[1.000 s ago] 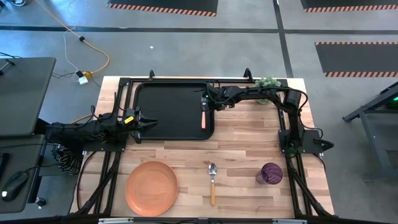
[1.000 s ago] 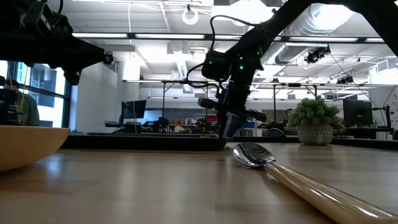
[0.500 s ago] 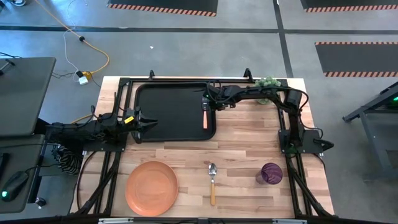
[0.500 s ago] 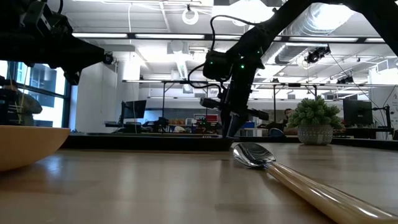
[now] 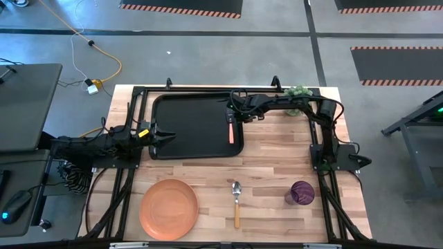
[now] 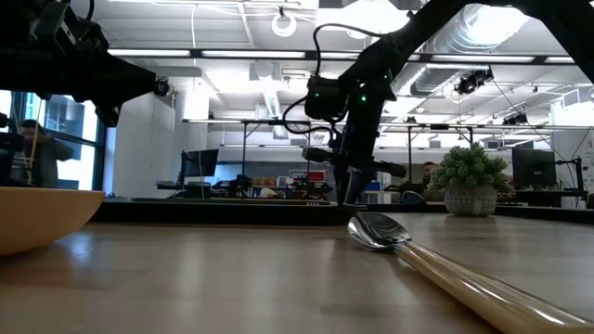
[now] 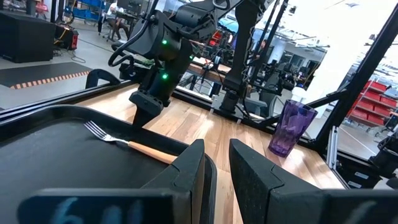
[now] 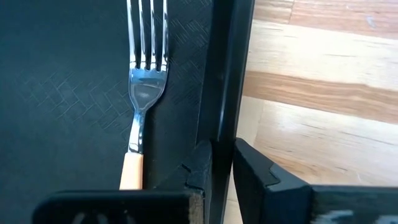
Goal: Pick and place plate/cup/fork/spoon on tray
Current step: Move the black serving tray to the top middle of the table
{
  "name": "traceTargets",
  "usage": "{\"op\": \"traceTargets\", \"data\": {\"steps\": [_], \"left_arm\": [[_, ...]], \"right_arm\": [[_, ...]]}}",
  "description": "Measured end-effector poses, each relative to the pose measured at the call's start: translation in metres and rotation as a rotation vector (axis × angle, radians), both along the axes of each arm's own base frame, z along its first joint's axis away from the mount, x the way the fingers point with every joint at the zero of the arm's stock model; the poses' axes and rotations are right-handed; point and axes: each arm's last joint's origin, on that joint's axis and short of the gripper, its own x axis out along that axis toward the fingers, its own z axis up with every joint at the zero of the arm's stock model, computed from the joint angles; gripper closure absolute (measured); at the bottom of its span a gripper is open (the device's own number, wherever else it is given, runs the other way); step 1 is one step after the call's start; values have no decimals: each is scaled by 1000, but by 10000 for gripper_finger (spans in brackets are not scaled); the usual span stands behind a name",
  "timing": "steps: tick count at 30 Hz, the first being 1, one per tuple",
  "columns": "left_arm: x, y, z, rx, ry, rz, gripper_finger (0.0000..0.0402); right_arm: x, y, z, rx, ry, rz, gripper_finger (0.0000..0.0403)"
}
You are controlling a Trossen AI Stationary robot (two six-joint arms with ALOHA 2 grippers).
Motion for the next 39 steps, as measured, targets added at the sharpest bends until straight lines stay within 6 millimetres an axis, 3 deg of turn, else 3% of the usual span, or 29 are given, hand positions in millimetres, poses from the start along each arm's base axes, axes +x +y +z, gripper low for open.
{"op": "traceTargets", "data": {"steps": [14, 39], "left_arm": [[0, 0, 0, 0, 0, 0, 337], [0, 0, 0, 0, 0, 0, 337]], "right_arm": [[-18, -4, 9, 19, 103, -23, 368], [-27, -2, 10, 29, 192, -53, 380]]}}
